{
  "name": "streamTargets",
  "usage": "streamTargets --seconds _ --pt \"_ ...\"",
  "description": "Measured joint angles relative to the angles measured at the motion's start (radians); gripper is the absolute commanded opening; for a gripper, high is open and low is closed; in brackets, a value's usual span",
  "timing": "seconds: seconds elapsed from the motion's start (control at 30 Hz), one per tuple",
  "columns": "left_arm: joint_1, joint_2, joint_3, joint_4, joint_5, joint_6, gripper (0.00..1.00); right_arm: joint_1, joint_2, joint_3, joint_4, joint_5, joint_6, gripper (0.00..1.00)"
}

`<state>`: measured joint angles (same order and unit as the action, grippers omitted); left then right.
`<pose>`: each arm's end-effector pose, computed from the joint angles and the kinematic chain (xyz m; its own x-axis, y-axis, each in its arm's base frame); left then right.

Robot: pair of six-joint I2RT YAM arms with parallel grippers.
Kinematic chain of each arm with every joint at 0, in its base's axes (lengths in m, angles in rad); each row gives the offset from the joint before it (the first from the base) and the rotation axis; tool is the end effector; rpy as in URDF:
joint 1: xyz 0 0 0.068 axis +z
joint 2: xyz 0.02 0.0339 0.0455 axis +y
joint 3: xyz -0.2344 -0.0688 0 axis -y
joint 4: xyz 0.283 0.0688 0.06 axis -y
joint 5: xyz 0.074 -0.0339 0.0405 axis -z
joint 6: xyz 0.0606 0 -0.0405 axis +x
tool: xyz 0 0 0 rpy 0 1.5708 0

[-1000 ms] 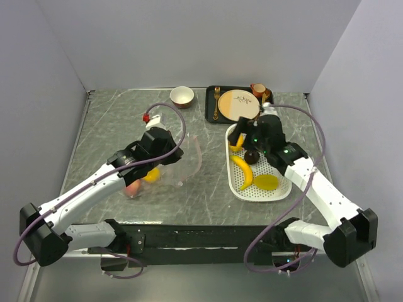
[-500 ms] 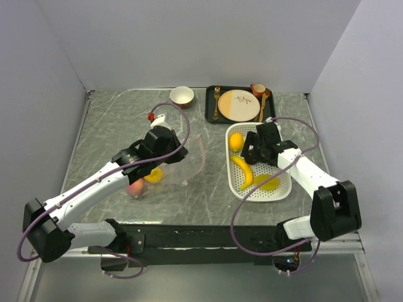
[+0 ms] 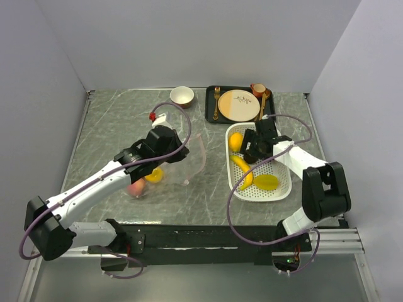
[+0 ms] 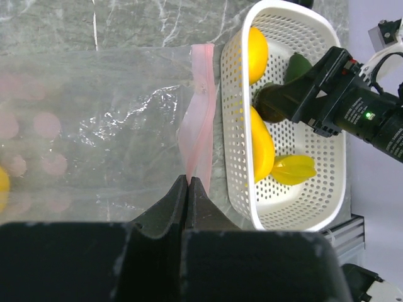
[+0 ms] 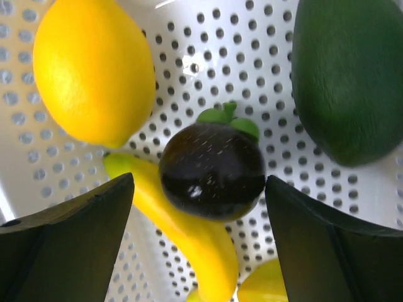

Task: Place the food in the zip-top bag and seal the zipper
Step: Pick up the fake fruit from the bin.

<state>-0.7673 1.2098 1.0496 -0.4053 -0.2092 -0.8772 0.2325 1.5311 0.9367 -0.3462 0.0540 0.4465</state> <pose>0.2525 -0.2261 0.2755 -0.6717 -0.3972 -0.6253 0.0569 0.8140 -0.5781 0.3491 0.0793 0.1303 -0.7951 0.2548 -0.5504 0.1599 0.9634 0.2151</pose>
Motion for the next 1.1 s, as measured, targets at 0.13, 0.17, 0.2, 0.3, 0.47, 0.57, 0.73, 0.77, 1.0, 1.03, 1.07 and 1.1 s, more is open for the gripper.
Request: streamTargets --seconds 0.13,0.17,0.2,0.3,0.47,0.57,0.73,0.77,1.0,1.03,1.07,1.1 --pt "0.0 0.053 0.008 0.005 0.001 0.0 0.01 -0.016 0.058 0.023 0.015 -0.022 -0.005 0.71" --pt "0.0 0.071 0.014 0.002 0.002 0.0 0.01 -0.019 0.067 0.035 0.016 -0.026 -0.003 0.69" --pt "0.0 0.089 0.02 0.002 0.002 0.0 0.01 -0.021 0.076 0.047 0.018 -0.031 -0.003 0.65" --pt "0.0 0.122 0.03 0.0 0.003 0.0 0.01 -0.024 0.085 0.054 0.021 -0.044 -0.006 0.45" --pt "0.0 0.13 0.03 0.003 0.009 0.0 0.01 -0.024 0.085 0.061 0.014 -0.083 -0.018 0.36" --pt "0.0 0.13 0.03 0.012 0.014 0.0 0.01 -0.024 0.07 0.061 0.0 -0.097 -0.019 0.36" --pt "0.0 0.117 0.029 0.018 0.023 0.013 0.01 -0.024 -0.08 0.055 -0.026 -0.103 -0.013 0.38" --pt "0.0 0.113 0.029 0.016 0.026 0.019 0.01 -0.024 -0.124 0.05 -0.025 -0.108 -0.008 0.38" --pt "0.0 0.05 0.029 -0.021 0.029 0.051 0.01 -0.023 -0.368 -0.022 0.0 -0.23 0.075 0.39" --pt "0.0 0.044 0.029 -0.026 0.029 0.053 0.01 -0.02 -0.383 -0.035 0.011 -0.261 0.09 0.39" --pt "0.0 0.039 0.029 -0.027 0.028 0.054 0.01 -0.016 -0.393 -0.048 0.023 -0.286 0.106 0.39" --pt "0.0 0.035 0.029 -0.029 0.028 0.054 0.01 -0.013 -0.398 -0.056 0.03 -0.305 0.117 0.39"
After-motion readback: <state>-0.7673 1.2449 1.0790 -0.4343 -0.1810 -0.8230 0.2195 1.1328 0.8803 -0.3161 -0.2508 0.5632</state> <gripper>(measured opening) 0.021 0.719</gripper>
